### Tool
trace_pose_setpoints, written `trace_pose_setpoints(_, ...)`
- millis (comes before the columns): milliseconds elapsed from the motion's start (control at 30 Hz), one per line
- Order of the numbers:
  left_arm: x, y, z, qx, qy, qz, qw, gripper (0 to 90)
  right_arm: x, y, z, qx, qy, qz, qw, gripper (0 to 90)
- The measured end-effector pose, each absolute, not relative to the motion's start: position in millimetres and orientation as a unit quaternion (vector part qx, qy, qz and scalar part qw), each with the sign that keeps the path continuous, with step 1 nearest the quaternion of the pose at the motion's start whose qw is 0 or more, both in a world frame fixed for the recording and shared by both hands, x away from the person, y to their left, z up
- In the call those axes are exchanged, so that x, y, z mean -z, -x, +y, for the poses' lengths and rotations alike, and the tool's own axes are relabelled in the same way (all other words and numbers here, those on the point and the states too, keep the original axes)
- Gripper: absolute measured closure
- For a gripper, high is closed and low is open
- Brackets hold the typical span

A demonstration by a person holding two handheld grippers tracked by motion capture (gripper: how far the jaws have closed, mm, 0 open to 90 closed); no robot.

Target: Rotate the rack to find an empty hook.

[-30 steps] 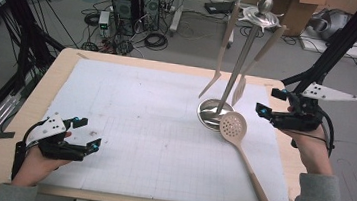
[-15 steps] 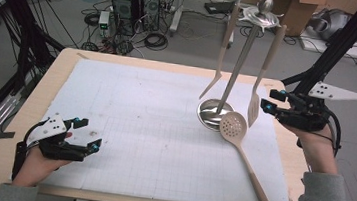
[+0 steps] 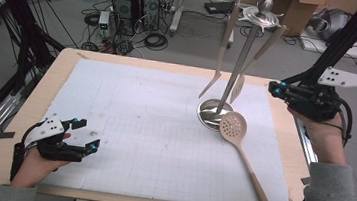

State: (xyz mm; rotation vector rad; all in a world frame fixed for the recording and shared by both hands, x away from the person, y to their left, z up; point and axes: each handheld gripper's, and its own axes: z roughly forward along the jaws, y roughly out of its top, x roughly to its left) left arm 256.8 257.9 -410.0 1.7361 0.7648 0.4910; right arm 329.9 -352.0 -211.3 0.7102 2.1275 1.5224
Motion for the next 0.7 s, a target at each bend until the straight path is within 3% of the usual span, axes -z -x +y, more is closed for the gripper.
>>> trace_pose_setpoints(700, 409.9, -254.4, 265.7, -0.202, -0.726, 0.334, 0.567, 13.4, 156.8, -374.7, -374.0, -0.569, -0.278, 0.735, 0.241, 89.6)
